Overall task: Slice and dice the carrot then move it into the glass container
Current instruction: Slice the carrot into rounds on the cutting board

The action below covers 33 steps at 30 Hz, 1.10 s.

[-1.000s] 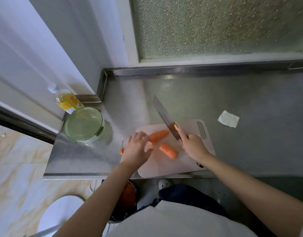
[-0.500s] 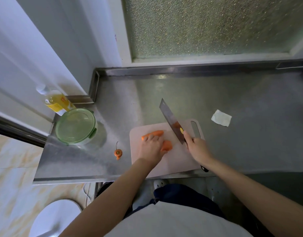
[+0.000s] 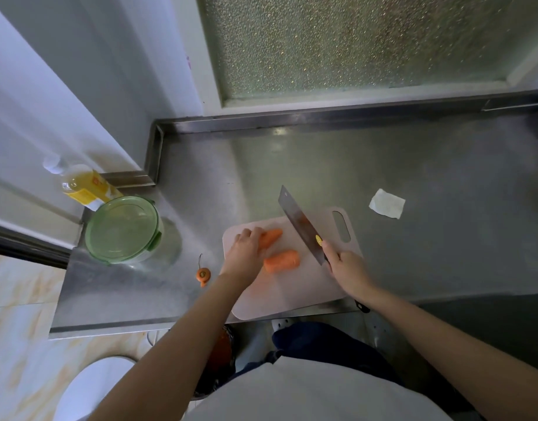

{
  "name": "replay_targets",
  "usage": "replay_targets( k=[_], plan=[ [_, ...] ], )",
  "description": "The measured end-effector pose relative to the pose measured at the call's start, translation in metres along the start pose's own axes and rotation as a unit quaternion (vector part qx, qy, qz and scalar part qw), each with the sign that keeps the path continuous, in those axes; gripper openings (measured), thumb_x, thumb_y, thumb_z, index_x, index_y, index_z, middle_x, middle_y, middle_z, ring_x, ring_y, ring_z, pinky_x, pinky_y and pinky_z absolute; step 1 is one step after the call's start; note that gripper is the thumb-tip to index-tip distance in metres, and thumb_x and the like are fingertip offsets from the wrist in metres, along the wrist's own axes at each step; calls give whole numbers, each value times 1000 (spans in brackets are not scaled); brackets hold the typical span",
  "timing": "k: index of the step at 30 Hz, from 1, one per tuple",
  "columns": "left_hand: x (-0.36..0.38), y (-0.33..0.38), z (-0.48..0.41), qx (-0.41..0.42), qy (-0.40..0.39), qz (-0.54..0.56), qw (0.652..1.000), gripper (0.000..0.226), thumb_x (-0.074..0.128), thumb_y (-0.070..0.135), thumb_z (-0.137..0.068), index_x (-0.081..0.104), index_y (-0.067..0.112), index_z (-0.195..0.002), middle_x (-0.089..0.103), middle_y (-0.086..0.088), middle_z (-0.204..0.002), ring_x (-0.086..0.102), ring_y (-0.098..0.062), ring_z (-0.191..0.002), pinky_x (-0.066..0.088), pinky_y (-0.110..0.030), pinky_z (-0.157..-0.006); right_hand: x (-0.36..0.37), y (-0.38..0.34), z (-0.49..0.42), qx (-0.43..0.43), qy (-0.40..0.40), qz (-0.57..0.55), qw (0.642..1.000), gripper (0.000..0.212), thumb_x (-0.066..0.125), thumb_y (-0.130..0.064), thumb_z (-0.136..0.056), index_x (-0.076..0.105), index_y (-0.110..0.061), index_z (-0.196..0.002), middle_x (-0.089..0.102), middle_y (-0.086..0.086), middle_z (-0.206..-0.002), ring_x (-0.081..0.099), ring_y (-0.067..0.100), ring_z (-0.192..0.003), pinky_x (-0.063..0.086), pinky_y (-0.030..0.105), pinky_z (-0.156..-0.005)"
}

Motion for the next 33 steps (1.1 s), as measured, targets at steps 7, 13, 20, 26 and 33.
replay_targets(
  k=[7, 13, 20, 26, 33],
  plan=[
    [-17, -21, 0, -9, 67, -67, 996, 34, 40, 6, -94, 47, 16, -125, 47, -9, -124, 43, -28, -113, 33, -35, -93, 4, -2, 3, 10, -14, 4, 1000, 62, 26, -53, -99, 46, -14, -54, 48, 4, -58, 51, 26, -68, 34, 28, -65],
    [-3, 33, 23, 145, 58, -93, 983, 43, 55, 40, -90, 49, 27, -131, 47, 2, -131, 38, -20, -124, 24, -31, -100, 10, 3, 4, 29, -23, 10, 999, 60, 24, -53, -98, 44, -17, -56, 48, 4, -61, 51, 24, -70, 34, 28, -67],
    [24, 57, 6, 136, -30, -156, 978, 44, 53, 31, -88, 46, 24, -131, 47, -7, -120, 45, -25, -112, 35, -32, -94, 7, 8, 7, 52, -13, -19, 998, 58, 28, -55, -97, 44, -19, -54, 53, 8, -68, 52, 25, -68, 39, 29, -69],
    [7, 22, 2, -62, 18, 192, 979, 43, 66, 36, -79, 41, 27, -113, 53, 7, -86, 56, -10, -75, 52, -30, -70, -2, 10, 8, 48, 16, -65, 997, 56, 33, -50, -98, 44, -21, -50, 44, 0, -55, 43, 23, -59, 36, 30, -68],
    [24, 5, 14, -52, -16, 108, 993, 39, 59, 43, -85, 54, 25, -119, 43, 3, -135, 44, -16, -119, 36, -33, -104, -5, 4, 19, 41, 11, -18, 999, 58, 29, -52, -98, 44, -17, -53, 52, 6, -63, 52, 26, -68, 37, 28, -68]
  ],
)
Point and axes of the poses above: each hand's wrist, its own z-axis away from the middle knuckle, its own x-axis out of the palm, y = z × x, the point moved 8 cm from there along -z, towards the middle knuckle
